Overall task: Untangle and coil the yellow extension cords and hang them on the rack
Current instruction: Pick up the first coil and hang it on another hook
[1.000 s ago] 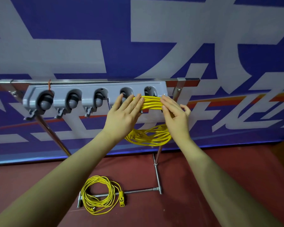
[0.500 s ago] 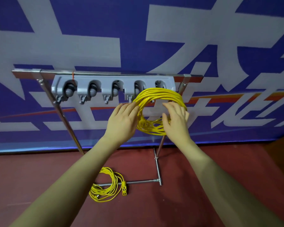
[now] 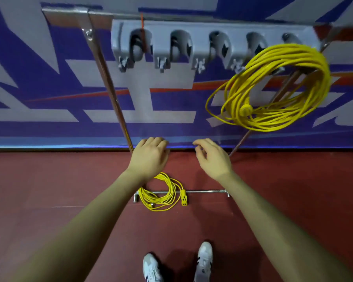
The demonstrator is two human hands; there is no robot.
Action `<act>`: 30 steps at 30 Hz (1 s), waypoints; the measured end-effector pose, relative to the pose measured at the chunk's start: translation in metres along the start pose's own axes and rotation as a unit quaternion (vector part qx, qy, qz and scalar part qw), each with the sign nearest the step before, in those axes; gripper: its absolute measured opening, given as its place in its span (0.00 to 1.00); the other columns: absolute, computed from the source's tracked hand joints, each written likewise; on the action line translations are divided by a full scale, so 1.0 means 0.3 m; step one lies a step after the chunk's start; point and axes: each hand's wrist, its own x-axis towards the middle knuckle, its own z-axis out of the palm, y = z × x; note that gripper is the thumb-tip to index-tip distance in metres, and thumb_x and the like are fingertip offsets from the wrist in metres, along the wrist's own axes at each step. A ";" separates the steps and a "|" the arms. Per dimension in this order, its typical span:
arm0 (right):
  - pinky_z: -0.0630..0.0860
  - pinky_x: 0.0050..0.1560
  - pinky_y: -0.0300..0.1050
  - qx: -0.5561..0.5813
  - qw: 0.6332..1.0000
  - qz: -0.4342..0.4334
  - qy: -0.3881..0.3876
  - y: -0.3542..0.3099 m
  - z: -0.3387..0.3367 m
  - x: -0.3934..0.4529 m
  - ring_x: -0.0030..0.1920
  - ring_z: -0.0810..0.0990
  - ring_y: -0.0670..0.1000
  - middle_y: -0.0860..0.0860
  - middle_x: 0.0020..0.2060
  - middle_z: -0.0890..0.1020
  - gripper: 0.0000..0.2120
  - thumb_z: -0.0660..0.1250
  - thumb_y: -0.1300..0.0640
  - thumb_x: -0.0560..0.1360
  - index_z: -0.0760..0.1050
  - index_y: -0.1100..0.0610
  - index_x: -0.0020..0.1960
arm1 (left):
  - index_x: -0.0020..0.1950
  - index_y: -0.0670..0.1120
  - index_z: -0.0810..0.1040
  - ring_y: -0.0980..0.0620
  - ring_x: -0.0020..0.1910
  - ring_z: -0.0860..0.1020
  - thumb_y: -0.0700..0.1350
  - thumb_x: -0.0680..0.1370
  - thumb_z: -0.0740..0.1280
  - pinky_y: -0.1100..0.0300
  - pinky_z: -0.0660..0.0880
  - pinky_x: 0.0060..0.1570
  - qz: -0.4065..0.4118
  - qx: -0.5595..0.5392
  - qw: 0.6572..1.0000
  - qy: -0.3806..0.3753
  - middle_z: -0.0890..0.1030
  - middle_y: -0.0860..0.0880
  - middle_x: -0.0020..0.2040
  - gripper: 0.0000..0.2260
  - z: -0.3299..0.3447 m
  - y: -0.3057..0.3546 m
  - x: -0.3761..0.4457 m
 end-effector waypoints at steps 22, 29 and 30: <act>0.61 0.65 0.51 -0.231 0.922 0.011 -0.311 1.079 1.746 0.092 0.66 0.69 0.57 0.54 0.65 0.71 0.35 0.60 0.33 0.73 0.64 0.56 0.69 | 0.77 0.49 0.55 0.47 0.75 0.58 0.62 0.76 0.62 0.51 0.56 0.70 -0.066 -0.028 0.971 -0.228 0.55 0.49 0.78 0.34 1.955 -0.626 -0.276; 0.64 0.64 0.55 -0.197 0.922 0.060 -0.327 1.193 1.989 0.066 0.66 0.70 0.57 0.56 0.64 0.73 0.35 0.56 0.30 0.73 0.66 0.58 0.65 | 0.78 0.52 0.51 0.49 0.76 0.56 0.71 0.72 0.51 0.50 0.51 0.72 -0.031 -0.007 0.960 -0.280 0.58 0.50 0.77 0.39 2.223 -0.708 -0.253; 0.65 0.63 0.55 -0.181 0.926 0.068 -0.325 1.198 2.003 0.063 0.65 0.71 0.58 0.57 0.63 0.74 0.33 0.58 0.32 0.73 0.67 0.59 0.64 | 0.77 0.52 0.54 0.48 0.73 0.61 0.72 0.69 0.47 0.50 0.55 0.70 -0.033 -0.013 0.961 -0.273 0.64 0.49 0.74 0.41 2.238 -0.710 -0.251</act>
